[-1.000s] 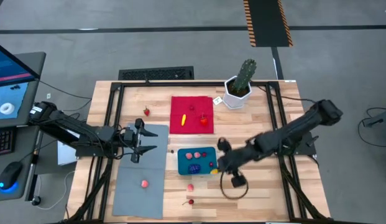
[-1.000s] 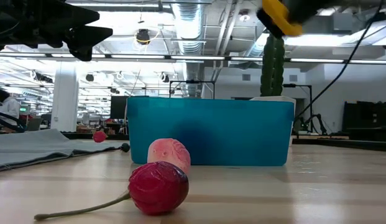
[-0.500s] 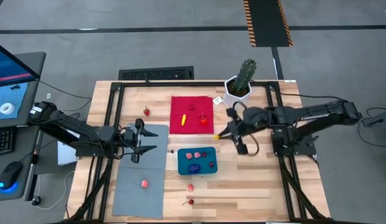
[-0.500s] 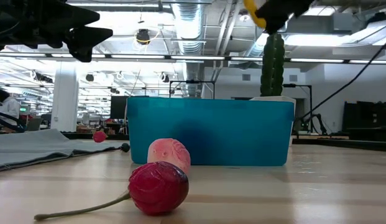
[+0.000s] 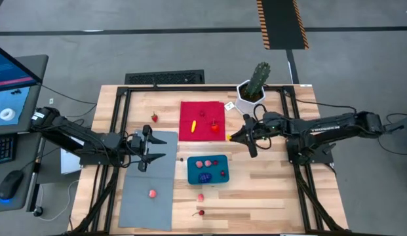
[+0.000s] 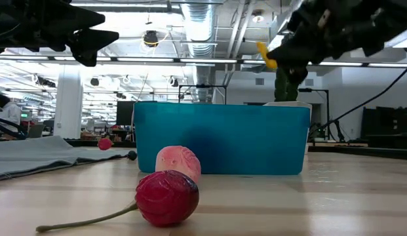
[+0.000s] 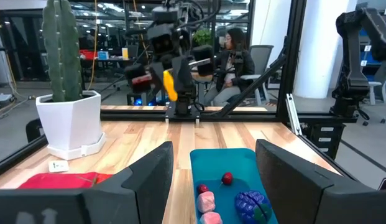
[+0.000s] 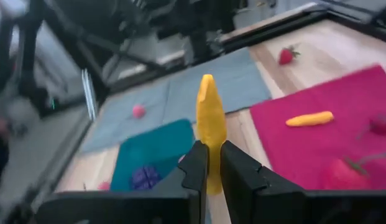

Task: Pick and placing Produce into tupperware
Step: Put the corn into the blue bin

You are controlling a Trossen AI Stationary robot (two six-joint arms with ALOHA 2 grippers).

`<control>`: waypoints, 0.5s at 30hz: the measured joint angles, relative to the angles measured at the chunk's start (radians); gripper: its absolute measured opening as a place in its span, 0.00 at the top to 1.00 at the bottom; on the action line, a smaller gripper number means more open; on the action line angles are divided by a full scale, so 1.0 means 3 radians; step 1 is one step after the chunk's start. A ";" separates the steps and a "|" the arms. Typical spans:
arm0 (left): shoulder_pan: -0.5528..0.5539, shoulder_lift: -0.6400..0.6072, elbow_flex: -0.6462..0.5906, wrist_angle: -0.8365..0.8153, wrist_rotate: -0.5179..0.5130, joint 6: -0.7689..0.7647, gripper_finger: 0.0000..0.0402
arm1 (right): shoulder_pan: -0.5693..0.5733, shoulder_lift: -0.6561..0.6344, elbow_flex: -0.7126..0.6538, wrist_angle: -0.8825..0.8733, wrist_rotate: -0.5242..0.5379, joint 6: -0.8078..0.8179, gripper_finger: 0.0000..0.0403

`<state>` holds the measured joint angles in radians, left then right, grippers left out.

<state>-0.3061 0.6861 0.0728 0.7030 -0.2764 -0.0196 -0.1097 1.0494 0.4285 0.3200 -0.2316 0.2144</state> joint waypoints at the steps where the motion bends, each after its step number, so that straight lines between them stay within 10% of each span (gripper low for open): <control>1: 0.0000 0.0001 0.0001 -0.0001 0.0000 -0.0008 0.45 | -0.0024 0.0007 -0.0062 0.0121 0.0024 0.0139 0.85; 15: 0.0000 0.0001 0.0001 -0.0007 -0.0114 -0.0095 0.45 | -0.0508 0.0016 -0.0316 0.0458 0.0163 0.1882 0.85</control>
<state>-0.3061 0.6865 0.0731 0.7010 -0.3105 -0.0481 -0.2621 1.0542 0.3336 0.4575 -0.1825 0.7790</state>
